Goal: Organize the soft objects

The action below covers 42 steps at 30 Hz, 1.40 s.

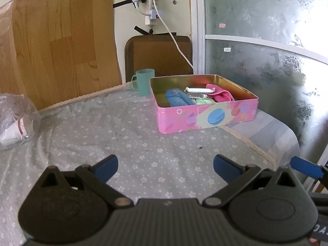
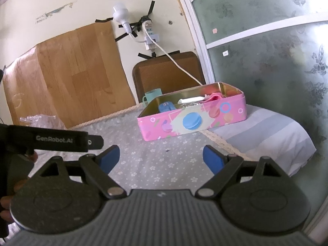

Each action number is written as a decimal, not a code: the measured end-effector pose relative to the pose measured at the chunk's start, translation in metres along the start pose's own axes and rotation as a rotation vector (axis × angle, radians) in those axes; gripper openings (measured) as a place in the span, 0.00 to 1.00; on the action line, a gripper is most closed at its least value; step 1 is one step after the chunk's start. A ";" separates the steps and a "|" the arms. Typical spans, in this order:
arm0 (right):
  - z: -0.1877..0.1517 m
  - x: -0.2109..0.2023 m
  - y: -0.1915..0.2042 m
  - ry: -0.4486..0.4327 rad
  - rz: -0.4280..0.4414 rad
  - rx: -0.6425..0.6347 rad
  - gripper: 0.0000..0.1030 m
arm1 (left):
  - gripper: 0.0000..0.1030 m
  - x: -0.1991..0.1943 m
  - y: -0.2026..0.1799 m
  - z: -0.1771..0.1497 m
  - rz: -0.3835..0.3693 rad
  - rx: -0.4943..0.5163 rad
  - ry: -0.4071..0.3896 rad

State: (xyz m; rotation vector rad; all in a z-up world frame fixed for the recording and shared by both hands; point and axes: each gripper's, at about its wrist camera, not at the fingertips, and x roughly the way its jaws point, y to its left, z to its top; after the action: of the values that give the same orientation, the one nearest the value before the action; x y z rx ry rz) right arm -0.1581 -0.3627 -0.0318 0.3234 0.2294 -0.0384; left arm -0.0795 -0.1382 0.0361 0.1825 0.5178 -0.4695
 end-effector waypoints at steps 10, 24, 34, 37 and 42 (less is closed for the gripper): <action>-0.001 0.000 -0.002 0.000 0.000 0.001 0.88 | 1.00 0.008 0.002 0.000 -0.008 -0.027 0.030; 0.006 -0.008 0.001 -0.038 -0.019 -0.020 0.88 | 1.00 0.004 -0.005 0.007 -0.014 -0.010 0.016; 0.006 -0.010 -0.006 -0.041 -0.008 -0.007 0.88 | 1.00 0.004 -0.015 0.009 -0.038 0.002 0.031; 0.006 -0.010 -0.006 -0.041 -0.007 0.002 0.88 | 1.00 0.004 -0.016 0.010 -0.032 -0.001 0.031; 0.005 -0.014 -0.004 -0.050 -0.005 -0.012 0.88 | 1.00 0.002 -0.017 0.009 -0.043 -0.004 0.035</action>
State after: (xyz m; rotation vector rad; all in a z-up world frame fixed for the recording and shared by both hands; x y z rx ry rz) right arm -0.1710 -0.3680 -0.0248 0.3096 0.1807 -0.0502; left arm -0.0823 -0.1564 0.0417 0.1769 0.5578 -0.5076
